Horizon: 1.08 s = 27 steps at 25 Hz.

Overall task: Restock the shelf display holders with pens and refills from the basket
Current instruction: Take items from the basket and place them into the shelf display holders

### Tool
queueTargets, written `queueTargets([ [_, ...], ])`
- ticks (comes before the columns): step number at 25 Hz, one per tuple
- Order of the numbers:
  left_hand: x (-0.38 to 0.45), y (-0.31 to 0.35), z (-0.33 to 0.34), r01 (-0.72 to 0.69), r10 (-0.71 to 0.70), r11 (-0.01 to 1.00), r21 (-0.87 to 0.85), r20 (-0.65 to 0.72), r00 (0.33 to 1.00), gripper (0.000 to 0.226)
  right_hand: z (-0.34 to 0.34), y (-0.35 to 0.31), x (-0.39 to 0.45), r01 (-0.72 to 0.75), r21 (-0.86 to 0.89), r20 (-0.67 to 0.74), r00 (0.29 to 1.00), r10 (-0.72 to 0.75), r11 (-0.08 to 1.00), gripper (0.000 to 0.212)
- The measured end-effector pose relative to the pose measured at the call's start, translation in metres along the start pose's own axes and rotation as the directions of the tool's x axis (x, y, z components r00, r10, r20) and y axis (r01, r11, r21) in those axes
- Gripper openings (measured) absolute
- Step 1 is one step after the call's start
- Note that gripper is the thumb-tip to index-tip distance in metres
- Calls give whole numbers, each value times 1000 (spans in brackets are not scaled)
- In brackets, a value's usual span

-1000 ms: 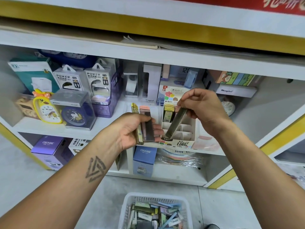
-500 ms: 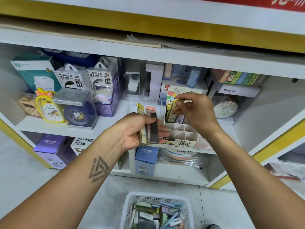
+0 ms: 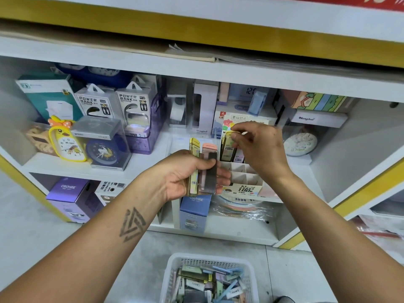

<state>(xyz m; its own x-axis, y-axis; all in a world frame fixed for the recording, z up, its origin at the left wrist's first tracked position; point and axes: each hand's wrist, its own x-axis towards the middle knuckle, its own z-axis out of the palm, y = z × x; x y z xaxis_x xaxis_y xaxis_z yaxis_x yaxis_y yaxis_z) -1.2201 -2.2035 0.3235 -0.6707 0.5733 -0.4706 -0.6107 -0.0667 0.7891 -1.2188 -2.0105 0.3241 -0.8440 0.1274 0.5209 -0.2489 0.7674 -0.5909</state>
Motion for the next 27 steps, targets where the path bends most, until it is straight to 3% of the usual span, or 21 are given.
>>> queueTargets([
  [7,0,0,0,-1,1,999,33,16,1000,16,0,8,-1,-59,125,21,998,57,990,11],
  [12,0,-1,-1,-5,4,1000,23,27,1000,17,2,8,-3,-30,96,17,999,29,995,10],
  [14,1,-1,-1,-7,6,1000,18,30,1000,16,4,9,-5,30,-18,25,999,-30,999,9],
  [16,1,-2,-2,-5,5,1000,12,28,1000,16,6,9,-8,157,-264,104,986,-134,952,10],
  [18,1,-2,-2,-5,5,1000,13,27,1000,19,7,9,-10,200,-480,198,973,-117,854,19],
  [19,2,-1,-2,-8,8,1000,21,28,1000,19,6,8,-9,203,-508,211,972,-108,837,24],
  [21,1,-1,-2,-26,25,999,36,23,999,13,3,3,-6,130,-349,190,980,-66,928,27],
  [23,1,-2,-1,-48,48,998,45,13,999,11,-2,-5,-4,-146,70,249,961,125,987,22],
  [25,2,-2,1,-63,62,996,63,10,998,16,-5,-12,-5,-433,357,434,861,263,828,18],
  [27,3,-3,4,-65,63,994,85,22,998,20,-8,-13,-8,-504,409,509,818,268,761,17],
])
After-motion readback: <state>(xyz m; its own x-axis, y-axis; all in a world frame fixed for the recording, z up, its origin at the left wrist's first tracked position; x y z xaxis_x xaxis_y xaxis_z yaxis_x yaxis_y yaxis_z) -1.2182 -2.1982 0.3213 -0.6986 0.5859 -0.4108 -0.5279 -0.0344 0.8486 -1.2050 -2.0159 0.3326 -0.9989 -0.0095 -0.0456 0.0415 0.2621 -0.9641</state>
